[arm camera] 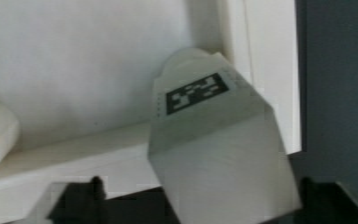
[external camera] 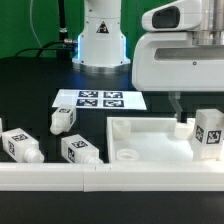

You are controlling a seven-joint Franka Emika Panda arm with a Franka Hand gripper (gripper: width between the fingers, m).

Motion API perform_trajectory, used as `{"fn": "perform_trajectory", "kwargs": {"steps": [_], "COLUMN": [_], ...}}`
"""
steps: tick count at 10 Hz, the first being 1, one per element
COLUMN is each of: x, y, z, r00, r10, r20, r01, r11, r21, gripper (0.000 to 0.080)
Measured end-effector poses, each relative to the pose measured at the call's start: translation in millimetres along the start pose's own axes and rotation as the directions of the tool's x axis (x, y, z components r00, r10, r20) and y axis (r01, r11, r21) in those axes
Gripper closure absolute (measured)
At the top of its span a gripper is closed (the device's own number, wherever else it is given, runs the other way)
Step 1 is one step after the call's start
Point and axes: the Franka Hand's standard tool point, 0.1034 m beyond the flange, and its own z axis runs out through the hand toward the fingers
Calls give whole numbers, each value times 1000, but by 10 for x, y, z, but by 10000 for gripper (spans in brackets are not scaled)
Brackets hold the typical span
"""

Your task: Assemble one leg

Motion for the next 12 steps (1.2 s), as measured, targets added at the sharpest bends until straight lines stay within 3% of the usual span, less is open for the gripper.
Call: {"fn": "perform_trajectory", "kwargs": {"steps": [1, 4, 6, 8, 10, 12], "x": [0, -6, -22, -41, -60, -75], "y": [-5, -11, 9, 19, 73, 72], "z": [-1, 1, 8, 10, 21, 16], "r00": [998, 970, 882, 699, 425, 253], "r10": [61, 241, 471, 715, 905, 967], "r20": [1, 2, 6, 7, 27, 35], "r01": [-62, -241, -471, -715, -905, -967], "r11": [998, 970, 882, 699, 425, 253], "r21": [3, 4, -6, -17, 4, 3], "gripper": [460, 515, 515, 515, 515, 515]}}
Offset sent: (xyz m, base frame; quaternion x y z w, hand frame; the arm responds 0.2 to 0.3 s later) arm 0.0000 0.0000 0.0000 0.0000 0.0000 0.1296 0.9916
